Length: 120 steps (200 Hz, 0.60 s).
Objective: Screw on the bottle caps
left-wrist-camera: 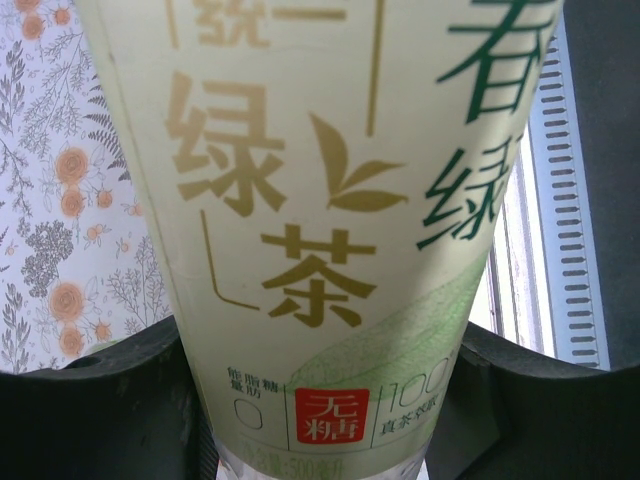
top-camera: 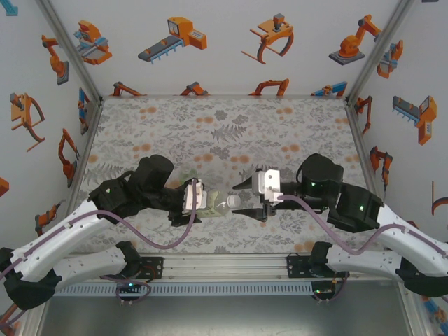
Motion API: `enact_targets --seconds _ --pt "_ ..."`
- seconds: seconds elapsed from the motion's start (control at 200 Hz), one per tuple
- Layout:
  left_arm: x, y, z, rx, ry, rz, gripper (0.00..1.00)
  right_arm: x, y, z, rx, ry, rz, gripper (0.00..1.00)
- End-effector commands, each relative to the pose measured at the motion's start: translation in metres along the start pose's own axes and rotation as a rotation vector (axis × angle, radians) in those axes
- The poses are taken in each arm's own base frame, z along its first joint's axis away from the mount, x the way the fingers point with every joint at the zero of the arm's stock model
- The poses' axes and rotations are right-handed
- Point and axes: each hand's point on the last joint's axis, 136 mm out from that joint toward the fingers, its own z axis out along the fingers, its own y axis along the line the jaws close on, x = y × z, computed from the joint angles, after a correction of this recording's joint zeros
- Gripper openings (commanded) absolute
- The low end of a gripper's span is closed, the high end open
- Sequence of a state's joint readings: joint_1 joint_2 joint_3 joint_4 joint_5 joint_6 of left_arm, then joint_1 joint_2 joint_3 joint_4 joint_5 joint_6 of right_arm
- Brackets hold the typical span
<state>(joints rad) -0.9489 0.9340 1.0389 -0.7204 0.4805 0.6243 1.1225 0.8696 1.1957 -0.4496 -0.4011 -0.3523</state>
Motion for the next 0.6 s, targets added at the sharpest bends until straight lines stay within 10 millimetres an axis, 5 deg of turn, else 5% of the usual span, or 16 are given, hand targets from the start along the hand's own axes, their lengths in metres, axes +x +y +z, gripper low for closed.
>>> enact_targets --seconds 0.0,0.396,0.596 --pt "-0.01 -0.005 -0.007 0.015 -0.039 0.011 0.0 -0.001 0.004 -0.001 -0.015 -0.018 -0.049 0.51" --pt "-0.012 -0.004 -0.006 0.012 -0.044 0.019 0.0 0.006 0.001 0.003 0.001 0.002 -0.033 0.3" --pt "-0.011 0.002 -0.003 -0.015 -0.044 0.018 0.0 0.006 -0.02 0.002 0.132 -0.044 0.136 0.0"
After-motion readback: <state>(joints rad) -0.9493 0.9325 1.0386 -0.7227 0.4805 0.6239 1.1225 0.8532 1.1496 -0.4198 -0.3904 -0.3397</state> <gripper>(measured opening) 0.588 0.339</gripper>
